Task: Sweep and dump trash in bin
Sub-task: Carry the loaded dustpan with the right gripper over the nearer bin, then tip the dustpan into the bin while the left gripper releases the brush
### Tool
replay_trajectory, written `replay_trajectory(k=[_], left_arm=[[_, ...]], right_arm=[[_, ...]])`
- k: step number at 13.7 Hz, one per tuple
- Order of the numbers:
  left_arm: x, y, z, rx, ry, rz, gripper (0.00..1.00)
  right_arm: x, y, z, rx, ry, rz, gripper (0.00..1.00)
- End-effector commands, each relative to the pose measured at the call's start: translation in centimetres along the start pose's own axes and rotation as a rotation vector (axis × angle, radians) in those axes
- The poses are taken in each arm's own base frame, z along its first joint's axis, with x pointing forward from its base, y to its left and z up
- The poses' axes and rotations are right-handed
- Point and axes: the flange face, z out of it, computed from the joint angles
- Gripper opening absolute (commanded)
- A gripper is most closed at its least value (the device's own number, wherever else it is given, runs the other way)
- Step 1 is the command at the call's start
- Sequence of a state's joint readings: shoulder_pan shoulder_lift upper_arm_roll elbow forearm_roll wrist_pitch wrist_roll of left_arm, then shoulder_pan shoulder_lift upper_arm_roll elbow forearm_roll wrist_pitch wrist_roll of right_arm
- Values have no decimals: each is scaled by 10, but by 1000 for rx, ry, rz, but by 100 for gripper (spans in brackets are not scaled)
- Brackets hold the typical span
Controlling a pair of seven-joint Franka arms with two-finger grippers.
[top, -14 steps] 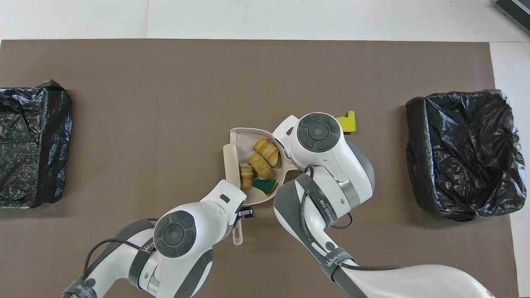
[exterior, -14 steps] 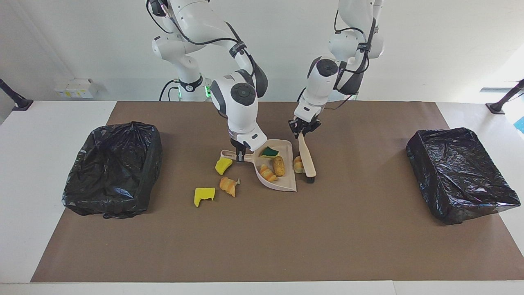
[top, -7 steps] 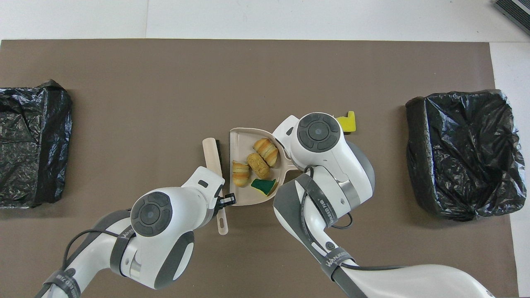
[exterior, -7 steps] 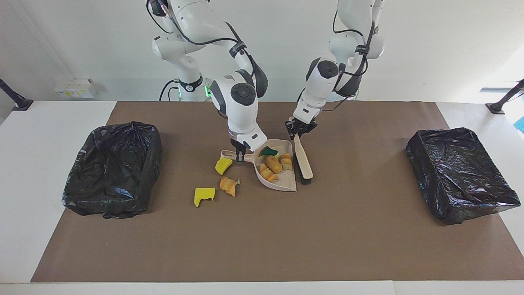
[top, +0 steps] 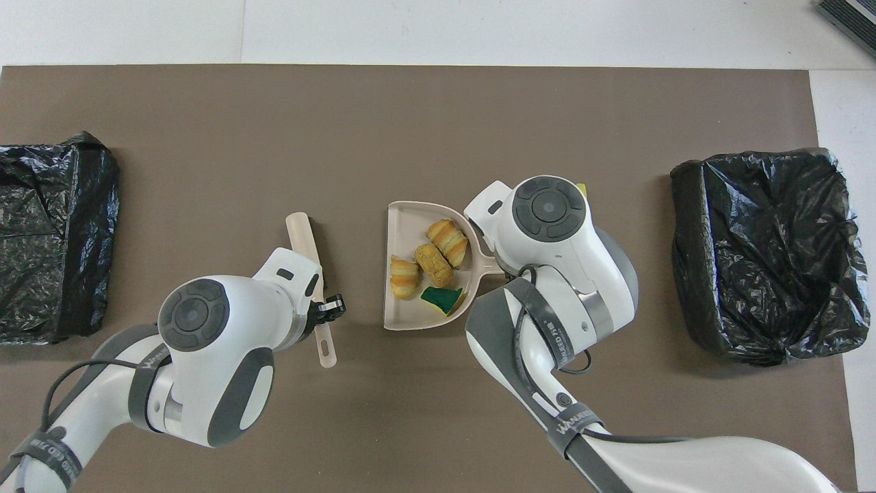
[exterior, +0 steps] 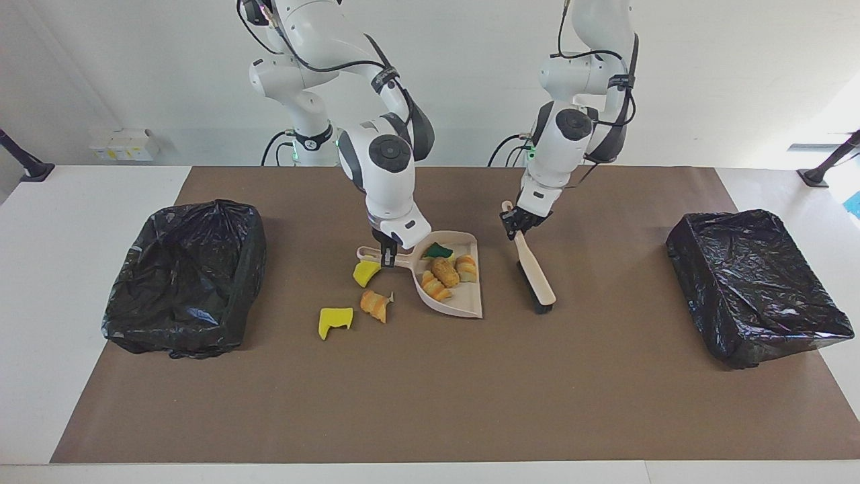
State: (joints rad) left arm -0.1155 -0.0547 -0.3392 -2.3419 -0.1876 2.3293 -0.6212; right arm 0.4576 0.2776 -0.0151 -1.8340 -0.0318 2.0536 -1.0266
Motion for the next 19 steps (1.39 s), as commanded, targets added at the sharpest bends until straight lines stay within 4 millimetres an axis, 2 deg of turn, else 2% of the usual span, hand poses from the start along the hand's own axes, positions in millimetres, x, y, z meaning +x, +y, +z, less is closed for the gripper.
replay_trajectory(k=[1, 2, 3, 4, 7, 8, 11, 14, 16, 17, 19], left_arm=[[23, -7, -34, 20, -8, 7, 0], [25, -8, -40, 20, -6, 17, 0], [19, -6, -48, 11, 23, 18, 0], [11, -2, -46, 12, 27, 31, 0], [-51, 16, -34, 29, 49, 126, 0], [-73, 26, -31, 31, 46, 156, 0], [-137, 55, -6, 43, 23, 160, 0], [-187, 62, 11, 29, 45, 169, 0], [-206, 55, 14, 11, 67, 149, 0], [-208, 54, 15, 4, 57, 137, 0], [-215, 57, 15, -27, 45, 125, 0]], right_arm=[[-37, 4, -38, 5, 42, 63, 0], [-54, 7, -49, 2, 45, 85, 0], [-70, 12, -59, 5, 47, 103, 0], [-87, 18, -70, 13, 46, 114, 0], [-159, 33, -101, 52, 75, 178, 0], [-183, 38, -106, 62, 76, 173, 0], [-269, 51, -117, 65, 86, 181, 0], [-358, 49, -130, 82, 80, 201, 0], [-425, 40, -128, 87, 83, 216, 0], [-456, 33, -127, 86, 56, 216, 0], [-504, 25, -128, 65, -66, 174, 0]])
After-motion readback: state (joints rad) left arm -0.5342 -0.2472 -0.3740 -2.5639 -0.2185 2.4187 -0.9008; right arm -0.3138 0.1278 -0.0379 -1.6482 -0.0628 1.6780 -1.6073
